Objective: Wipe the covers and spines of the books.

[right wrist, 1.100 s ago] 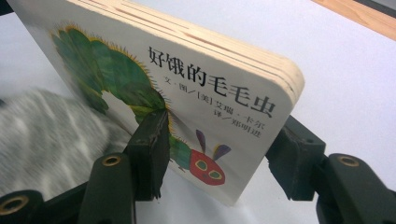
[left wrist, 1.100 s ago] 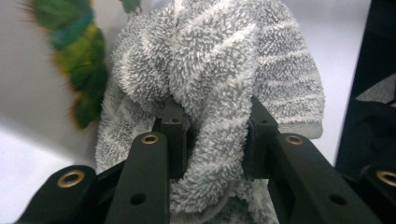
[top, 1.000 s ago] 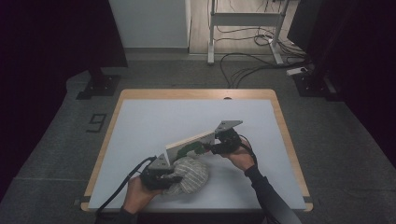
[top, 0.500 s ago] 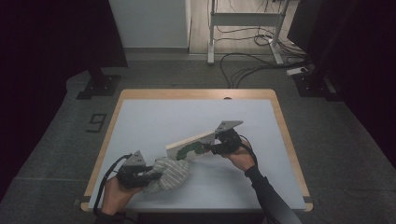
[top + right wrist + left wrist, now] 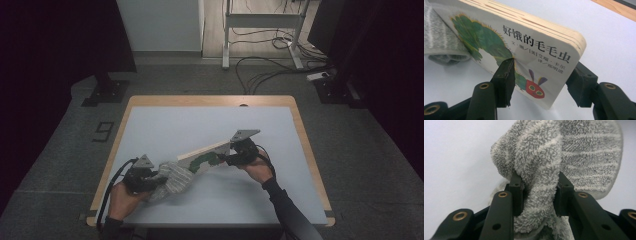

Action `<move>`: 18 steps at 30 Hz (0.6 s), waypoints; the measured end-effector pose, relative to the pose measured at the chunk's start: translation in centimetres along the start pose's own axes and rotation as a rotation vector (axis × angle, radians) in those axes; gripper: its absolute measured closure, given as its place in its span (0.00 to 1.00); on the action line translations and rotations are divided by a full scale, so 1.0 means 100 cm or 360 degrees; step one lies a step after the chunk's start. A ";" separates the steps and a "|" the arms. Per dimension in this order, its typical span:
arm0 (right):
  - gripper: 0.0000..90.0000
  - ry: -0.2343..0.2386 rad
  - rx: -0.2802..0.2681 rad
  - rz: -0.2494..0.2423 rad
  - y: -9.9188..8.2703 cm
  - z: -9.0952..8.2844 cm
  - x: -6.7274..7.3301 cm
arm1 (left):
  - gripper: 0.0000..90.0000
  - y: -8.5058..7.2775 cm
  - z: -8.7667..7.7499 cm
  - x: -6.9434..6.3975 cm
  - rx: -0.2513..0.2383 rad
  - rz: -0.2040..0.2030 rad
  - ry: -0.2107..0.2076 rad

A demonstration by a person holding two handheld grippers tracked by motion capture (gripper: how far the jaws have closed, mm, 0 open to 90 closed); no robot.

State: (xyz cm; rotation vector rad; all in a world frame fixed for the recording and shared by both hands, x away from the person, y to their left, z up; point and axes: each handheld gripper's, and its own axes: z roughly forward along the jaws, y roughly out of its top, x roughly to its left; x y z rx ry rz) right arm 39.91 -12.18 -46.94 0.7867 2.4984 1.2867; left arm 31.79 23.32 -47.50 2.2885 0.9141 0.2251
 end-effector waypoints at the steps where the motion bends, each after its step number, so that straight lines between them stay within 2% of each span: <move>1: 0.47 0.0000 -0.0002 -0.0001 0.000 0.000 0.000 | 0.73 0.002 0.004 0.000 0.0010 0.0006 0.0003; 8: 0.47 -0.0005 -0.0007 0.0004 -0.001 0.000 0.001 | 0.73 0.007 0.022 0.000 0.0070 0.0029 0.0001; 12: 0.46 -0.0010 -0.0008 0.0000 -0.001 0.000 0.001 | 0.73 0.005 0.027 0.000 0.0046 0.0022 -0.0015; 18: 0.46 -0.0017 -0.0013 0.0001 -0.001 0.000 0.002 | 0.73 0.006 0.024 0.002 -0.0006 0.0043 -0.0039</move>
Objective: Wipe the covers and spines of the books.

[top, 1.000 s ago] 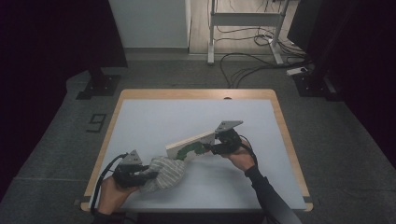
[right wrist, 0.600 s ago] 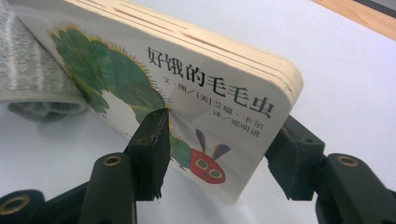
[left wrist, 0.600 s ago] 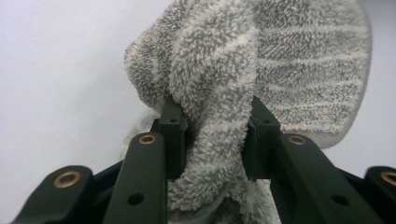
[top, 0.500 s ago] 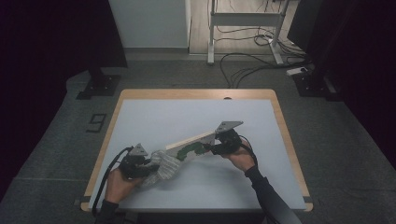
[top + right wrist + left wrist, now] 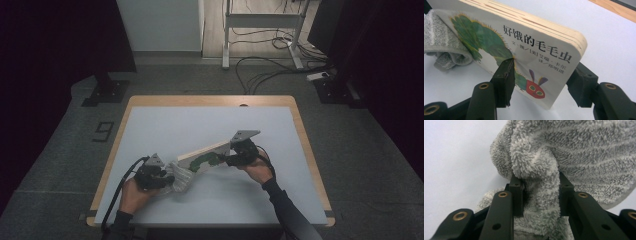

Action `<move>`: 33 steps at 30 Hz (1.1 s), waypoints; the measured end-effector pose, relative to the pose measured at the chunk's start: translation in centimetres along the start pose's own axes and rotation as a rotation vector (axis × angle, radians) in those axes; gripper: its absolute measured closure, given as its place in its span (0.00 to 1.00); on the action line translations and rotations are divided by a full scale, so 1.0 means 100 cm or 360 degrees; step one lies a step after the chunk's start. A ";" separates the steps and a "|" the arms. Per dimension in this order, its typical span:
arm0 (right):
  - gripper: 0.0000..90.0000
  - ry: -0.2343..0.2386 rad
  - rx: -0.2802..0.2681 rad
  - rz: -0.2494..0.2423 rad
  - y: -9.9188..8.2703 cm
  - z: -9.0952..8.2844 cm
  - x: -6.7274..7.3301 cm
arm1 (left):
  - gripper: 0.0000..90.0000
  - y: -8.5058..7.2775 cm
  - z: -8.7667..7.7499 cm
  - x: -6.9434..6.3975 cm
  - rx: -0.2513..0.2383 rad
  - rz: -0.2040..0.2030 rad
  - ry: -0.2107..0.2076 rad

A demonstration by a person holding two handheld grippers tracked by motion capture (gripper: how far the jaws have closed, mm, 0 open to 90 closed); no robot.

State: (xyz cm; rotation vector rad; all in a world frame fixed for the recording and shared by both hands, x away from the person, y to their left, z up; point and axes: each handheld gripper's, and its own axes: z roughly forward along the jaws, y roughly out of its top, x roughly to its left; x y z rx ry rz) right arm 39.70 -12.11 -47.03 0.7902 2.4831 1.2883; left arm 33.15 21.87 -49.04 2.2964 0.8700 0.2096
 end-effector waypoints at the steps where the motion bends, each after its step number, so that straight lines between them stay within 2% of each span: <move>1: 0.46 0.0001 0.0001 -0.0006 0.000 0.000 0.000 | 0.74 0.000 -0.001 0.000 -0.0010 0.0000 -0.0004; 13: 0.46 -0.0001 -0.0001 -0.0012 -0.001 -0.001 0.002 | 0.75 0.011 -0.025 -0.004 -0.0104 0.0047 0.0017; 16: 0.46 -0.0001 -0.0001 -0.0012 -0.002 -0.001 0.002 | 0.80 0.016 -0.037 -0.005 -0.0192 0.0058 -0.0009; 19: 0.46 0.0001 -0.0003 -0.0016 -0.002 -0.002 0.002 | 0.89 0.023 -0.051 -0.007 -0.0314 0.0057 -0.0096; 23: 0.46 0.0002 -0.0002 -0.0018 -0.002 -0.002 0.002 | 0.90 0.033 -0.053 -0.012 -0.0262 0.0106 -0.0059; 27: 0.46 0.0005 -0.0002 -0.0020 -0.003 -0.002 0.002 | 0.91 0.035 -0.048 -0.012 -0.0238 0.0107 -0.0043; 33: 0.46 0.0005 -0.0006 -0.0016 -0.003 -0.002 0.002 | 0.91 0.034 -0.036 -0.012 -0.0155 0.0119 -0.0016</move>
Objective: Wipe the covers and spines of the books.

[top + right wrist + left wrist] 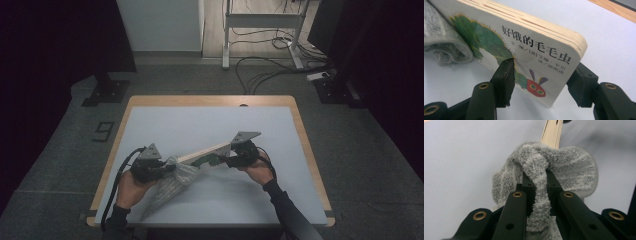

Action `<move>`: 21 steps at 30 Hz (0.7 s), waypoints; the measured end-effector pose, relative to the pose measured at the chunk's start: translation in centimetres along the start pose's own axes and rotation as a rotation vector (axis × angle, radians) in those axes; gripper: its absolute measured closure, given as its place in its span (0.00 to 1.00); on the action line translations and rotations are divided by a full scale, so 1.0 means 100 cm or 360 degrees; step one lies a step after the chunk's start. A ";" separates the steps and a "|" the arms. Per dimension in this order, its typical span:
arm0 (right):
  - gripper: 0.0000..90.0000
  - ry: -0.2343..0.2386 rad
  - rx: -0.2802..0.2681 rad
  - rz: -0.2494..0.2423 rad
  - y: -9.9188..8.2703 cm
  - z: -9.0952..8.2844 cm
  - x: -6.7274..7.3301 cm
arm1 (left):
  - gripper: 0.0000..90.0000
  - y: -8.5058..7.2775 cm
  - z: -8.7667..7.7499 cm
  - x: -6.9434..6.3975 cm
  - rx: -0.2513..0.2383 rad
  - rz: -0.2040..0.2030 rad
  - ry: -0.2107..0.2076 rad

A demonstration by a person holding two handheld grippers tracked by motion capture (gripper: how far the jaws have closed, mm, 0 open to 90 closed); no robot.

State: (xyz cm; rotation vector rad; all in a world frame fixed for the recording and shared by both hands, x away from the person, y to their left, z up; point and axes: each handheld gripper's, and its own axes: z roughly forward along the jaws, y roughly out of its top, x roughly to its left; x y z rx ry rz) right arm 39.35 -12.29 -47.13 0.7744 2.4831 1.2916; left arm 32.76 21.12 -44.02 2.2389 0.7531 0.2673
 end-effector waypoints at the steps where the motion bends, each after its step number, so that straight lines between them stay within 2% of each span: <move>1: 0.46 -0.0001 -0.0001 0.0001 0.000 0.000 0.000 | 0.91 -0.001 0.003 0.000 0.0010 -0.0003 -0.0003; 15: 0.46 -0.0003 -0.0005 0.0002 -0.001 0.000 0.000 | 0.91 -0.024 0.035 0.002 0.0131 -0.0042 -0.0031; 21: 0.46 -0.0005 -0.0006 0.0002 -0.001 0.000 0.000 | 0.91 -0.027 0.037 0.002 0.0111 -0.0039 -0.0025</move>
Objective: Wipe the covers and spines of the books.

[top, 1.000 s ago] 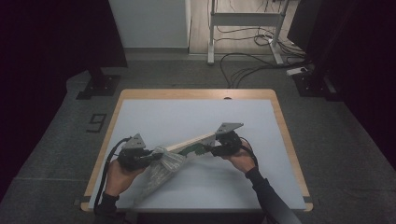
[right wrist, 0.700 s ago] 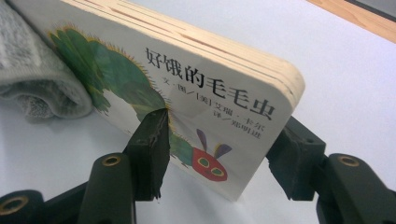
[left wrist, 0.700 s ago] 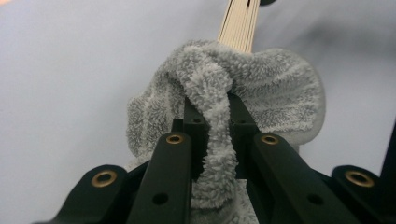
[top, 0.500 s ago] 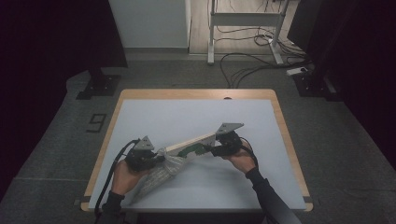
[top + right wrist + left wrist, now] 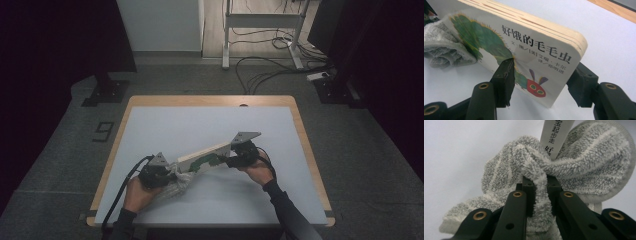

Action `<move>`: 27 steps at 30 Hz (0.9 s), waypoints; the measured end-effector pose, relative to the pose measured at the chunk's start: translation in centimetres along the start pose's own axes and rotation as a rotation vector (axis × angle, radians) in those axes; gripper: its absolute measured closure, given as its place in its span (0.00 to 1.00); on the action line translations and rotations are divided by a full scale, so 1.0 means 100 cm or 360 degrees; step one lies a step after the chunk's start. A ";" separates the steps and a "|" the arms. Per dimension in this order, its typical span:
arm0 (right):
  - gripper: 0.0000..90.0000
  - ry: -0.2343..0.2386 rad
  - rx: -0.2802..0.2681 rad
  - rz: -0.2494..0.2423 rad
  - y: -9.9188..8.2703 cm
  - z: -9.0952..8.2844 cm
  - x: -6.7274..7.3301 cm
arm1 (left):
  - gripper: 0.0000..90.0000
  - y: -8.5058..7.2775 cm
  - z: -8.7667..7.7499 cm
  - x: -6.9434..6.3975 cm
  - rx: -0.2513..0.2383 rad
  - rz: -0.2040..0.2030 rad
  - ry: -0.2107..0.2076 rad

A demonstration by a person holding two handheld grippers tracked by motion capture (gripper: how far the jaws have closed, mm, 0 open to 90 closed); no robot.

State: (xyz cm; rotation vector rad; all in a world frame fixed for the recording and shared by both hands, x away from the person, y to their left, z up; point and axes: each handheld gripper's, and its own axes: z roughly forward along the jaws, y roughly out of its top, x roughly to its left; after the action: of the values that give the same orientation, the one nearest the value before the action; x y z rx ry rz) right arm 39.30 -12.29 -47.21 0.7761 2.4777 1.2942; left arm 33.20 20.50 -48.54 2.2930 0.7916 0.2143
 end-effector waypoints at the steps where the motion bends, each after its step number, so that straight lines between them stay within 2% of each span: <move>1: 0.46 0.0001 0.0000 0.0002 0.000 0.000 0.000 | 0.91 0.000 -0.001 0.000 -0.0015 -0.0007 -0.0006; 4: 0.46 0.0000 0.0000 -0.0001 0.000 0.000 0.000 | 0.92 0.002 -0.006 0.001 -0.0072 -0.0020 -0.0018; 10: 0.46 -0.0005 0.0007 -0.0005 0.000 0.000 0.001 | 0.92 0.011 -0.025 0.001 -0.0158 -0.0007 -0.0029; 20: 0.46 -0.0004 0.0014 -0.0007 0.000 -0.001 0.001 | 0.92 0.030 -0.047 -0.006 -0.0186 0.0070 0.0025; 24: 0.46 -0.0005 0.0014 -0.0008 0.000 -0.001 0.001 | 0.92 0.030 -0.051 -0.004 -0.0205 0.0059 0.0020; 27: 0.46 -0.0006 0.0012 -0.0006 0.000 0.000 0.001 | 0.92 0.029 -0.053 0.000 -0.0200 0.0044 0.0042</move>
State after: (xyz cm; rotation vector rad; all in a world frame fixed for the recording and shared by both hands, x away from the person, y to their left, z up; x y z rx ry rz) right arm 39.24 -12.26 -47.15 0.7743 2.4813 1.2814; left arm 32.67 21.81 -42.65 2.1878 0.7388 0.2989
